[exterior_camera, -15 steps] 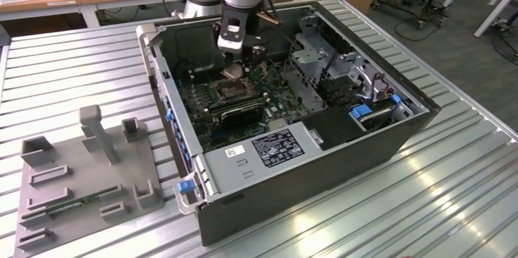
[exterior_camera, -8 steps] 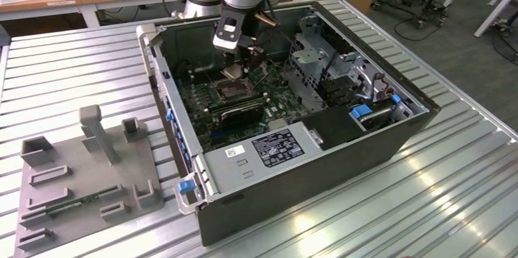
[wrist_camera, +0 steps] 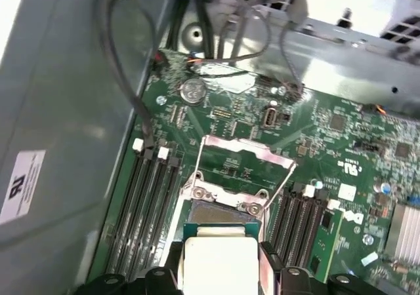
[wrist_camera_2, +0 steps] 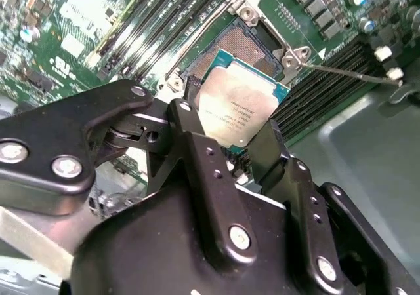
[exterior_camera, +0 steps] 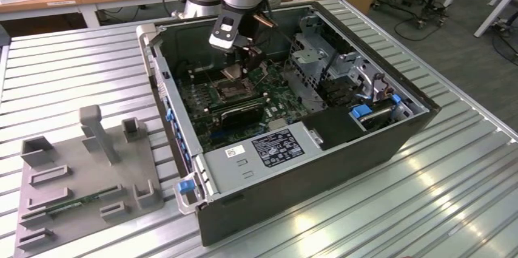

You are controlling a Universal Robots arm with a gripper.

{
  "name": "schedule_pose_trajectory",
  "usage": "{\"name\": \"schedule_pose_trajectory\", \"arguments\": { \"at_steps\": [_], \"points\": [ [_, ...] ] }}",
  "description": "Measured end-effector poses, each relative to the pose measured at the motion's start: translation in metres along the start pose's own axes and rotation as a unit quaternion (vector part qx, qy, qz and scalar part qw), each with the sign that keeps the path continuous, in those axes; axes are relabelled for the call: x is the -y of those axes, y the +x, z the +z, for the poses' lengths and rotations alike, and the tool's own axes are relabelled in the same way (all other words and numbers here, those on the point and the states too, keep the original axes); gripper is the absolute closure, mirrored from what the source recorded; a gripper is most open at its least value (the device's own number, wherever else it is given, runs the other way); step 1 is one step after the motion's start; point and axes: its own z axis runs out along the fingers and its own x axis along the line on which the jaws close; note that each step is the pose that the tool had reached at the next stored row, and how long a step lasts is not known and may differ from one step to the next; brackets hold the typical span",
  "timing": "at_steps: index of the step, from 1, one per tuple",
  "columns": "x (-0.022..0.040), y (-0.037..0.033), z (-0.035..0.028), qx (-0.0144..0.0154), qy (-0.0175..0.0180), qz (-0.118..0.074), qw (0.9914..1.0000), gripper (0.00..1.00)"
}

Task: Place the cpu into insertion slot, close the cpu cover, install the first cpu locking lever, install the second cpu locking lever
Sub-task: 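Place the cpu into insertion slot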

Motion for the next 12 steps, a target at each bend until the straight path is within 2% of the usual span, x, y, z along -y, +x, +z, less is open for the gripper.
{"name": "schedule_pose_trajectory", "arguments": {
  "at_steps": [3,6,9,12],
  "points": [
    [0.0,0.0,0.0001,0.0011,-0.0004,0.027,0.99964,0.46],
    [0.0,0.0,0.0003,0.0022,-0.0009,0.055,0.99851,0.46],
    [0.0,0.0,0.0003,0.0034,-0.0013,0.082,0.99666,0.46],
    [0.0,0.0,0.0004,0.0046,-0.0017,0.109,0.99404,0.46]
  ]
}}
